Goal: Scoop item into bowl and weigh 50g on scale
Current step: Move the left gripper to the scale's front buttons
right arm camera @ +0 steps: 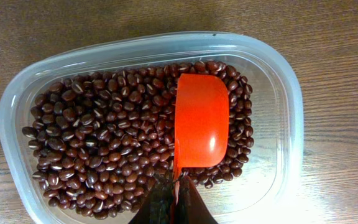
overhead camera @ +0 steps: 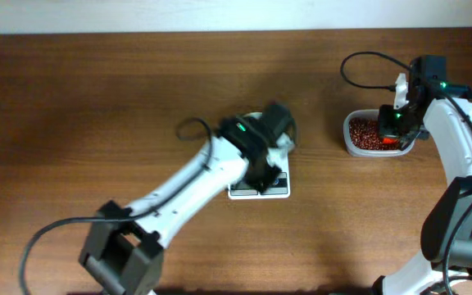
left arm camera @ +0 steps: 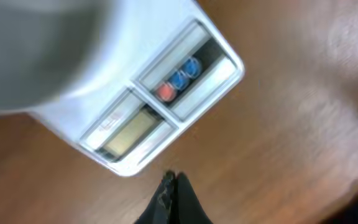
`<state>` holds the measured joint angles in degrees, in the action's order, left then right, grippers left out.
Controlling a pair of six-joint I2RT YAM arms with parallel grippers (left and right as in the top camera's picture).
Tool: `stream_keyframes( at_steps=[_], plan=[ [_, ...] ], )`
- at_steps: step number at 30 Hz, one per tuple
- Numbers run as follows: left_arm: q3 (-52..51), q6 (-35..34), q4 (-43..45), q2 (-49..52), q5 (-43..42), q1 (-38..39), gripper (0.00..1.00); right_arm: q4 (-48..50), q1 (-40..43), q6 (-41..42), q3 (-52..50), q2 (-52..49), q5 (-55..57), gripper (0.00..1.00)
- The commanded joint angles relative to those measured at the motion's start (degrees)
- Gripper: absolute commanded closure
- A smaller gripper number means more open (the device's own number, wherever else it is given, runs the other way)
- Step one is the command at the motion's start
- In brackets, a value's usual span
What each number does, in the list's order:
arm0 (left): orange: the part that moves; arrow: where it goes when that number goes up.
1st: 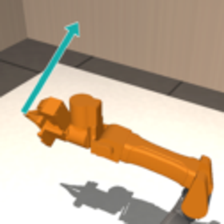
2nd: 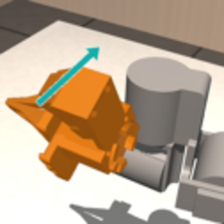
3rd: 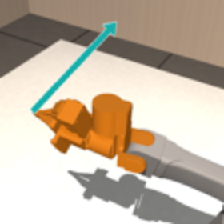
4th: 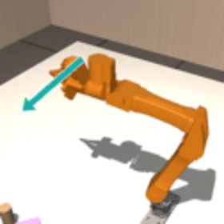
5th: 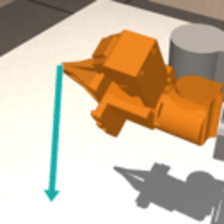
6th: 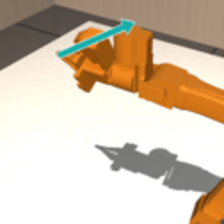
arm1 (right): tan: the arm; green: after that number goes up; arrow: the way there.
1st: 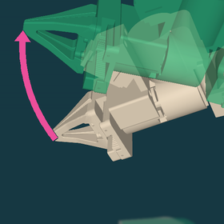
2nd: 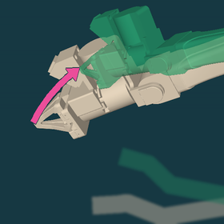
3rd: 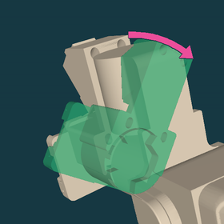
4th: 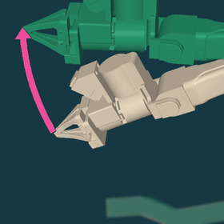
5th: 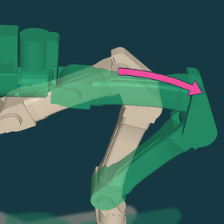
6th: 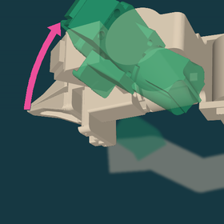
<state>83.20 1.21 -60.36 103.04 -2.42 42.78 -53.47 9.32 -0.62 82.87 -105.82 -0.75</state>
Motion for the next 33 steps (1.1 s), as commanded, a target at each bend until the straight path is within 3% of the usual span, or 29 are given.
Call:
stream_keyframes(
  at_steps=[1, 6, 33],
  plan=[
    [-5.9, 6.1, 7.9, 0.4, 4.5, 4.7, 1.0, 0.2, -0.3, 0.0, -0.3, -0.4, -0.3, 0.96],
    [-10.0, 6.4, 17.9, 0.6, 8.3, 5.7, 1.0, 0.2, -0.3, 0.0, -0.3, -0.4, -0.3, 0.96],
    [-14.8, 9.2, 27.8, 5.5, 12.8, 4.2, 1.0, 0.4, -0.3, 0.0, -0.3, -0.4, -0.3, 0.96]
  ],
)
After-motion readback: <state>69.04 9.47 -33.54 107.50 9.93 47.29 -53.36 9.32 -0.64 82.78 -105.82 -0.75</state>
